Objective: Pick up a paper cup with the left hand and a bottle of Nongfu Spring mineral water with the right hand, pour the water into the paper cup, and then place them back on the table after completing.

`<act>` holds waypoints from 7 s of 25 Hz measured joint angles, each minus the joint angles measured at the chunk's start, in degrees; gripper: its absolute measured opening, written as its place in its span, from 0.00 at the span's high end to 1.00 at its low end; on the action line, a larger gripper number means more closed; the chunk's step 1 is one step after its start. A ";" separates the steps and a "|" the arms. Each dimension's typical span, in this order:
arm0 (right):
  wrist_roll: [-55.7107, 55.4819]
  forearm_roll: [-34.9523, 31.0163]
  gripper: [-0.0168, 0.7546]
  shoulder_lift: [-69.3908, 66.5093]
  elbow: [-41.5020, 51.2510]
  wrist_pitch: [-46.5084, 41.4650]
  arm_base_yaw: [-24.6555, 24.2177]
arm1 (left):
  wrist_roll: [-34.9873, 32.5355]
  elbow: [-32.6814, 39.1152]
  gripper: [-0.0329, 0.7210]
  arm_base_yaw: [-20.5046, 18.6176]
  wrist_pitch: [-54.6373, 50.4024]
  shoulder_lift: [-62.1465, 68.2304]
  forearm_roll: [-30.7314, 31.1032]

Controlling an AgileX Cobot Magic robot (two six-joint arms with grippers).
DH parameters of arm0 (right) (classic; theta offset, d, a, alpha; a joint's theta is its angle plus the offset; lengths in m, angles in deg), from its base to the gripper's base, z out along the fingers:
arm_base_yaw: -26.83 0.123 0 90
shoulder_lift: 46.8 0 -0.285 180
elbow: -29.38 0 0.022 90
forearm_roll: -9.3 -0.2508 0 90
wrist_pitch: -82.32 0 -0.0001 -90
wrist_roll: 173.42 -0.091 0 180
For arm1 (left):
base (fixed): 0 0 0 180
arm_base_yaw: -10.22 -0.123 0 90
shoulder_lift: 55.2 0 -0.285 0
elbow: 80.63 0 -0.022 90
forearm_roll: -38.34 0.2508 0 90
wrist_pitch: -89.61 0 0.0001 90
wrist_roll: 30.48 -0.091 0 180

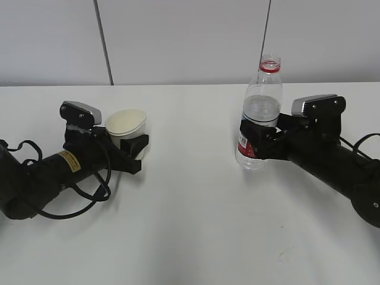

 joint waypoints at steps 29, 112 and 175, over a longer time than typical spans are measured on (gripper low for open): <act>-0.46 1.34 0.38 -2.88 -4.37 0.15 0.00 | 1.08 0.00 0.45 0.00 0.00 0.00 9.64; 64.73 1.76 0.42 11.73 -5.41 -22.76 0.00 | 7.29 -2.73 0.45 14.78 -0.03 -2.27 10.57; 85.71 -0.28 0.42 11.73 -5.98 -21.50 0.00 | 7.29 -2.73 0.45 16.30 -0.03 -2.27 10.89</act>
